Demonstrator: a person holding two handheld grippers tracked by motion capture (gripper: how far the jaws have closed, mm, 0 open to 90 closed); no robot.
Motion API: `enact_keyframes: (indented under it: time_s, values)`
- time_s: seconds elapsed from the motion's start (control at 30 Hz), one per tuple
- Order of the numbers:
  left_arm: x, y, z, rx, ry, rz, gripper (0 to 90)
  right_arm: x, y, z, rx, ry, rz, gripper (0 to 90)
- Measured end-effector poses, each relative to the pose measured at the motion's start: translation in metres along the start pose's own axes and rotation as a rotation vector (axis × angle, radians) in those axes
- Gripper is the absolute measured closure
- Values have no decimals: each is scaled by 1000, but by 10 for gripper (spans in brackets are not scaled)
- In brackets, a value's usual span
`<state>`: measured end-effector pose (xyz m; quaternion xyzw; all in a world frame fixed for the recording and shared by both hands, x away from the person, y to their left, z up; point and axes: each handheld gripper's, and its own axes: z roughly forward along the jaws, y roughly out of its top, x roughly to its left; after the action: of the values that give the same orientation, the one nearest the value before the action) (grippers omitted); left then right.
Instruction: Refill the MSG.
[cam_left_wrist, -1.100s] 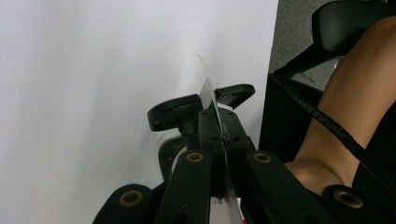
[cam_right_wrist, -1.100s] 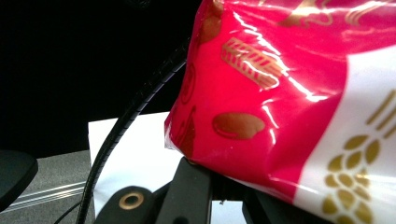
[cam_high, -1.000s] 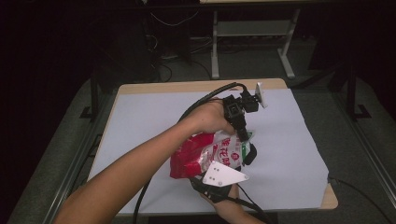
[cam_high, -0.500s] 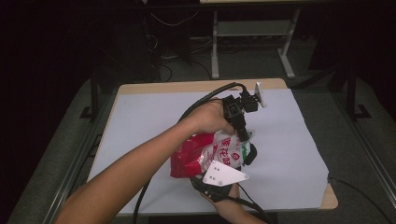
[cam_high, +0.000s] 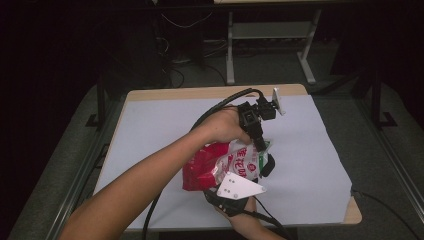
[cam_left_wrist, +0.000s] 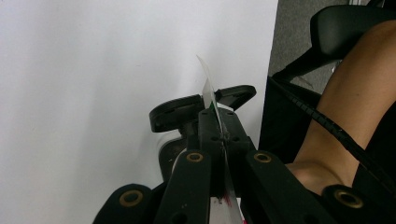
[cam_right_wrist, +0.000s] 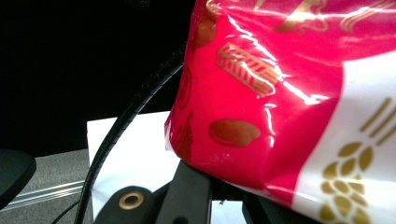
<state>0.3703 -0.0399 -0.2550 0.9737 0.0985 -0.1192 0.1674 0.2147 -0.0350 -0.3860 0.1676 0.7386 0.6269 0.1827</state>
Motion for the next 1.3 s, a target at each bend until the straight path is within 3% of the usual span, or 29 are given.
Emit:
enact_keyframes:
  time_s: [0.4, 0.63, 0.73, 0.9, 1.3]
  values:
    - [0, -10, -7, -54, -14, -11, 900, 0, -7, 4, 34, 6, -2, 900]
    - [-1, -20, -13, -104, -21, -19, 900, -2, -10, 6, 46, 9, -4, 900]
    - [-4, -26, -19, -150, -23, -14, 900, -3, -10, 6, 52, 4, 5, 900]
    - [-6, -37, -25, -195, -29, -24, 900, -3, -11, 8, 57, 7, 3, 900]
    - [-5, -82, -48, -315, -46, -37, 900, -1, -15, 15, 97, 16, 15, 900]
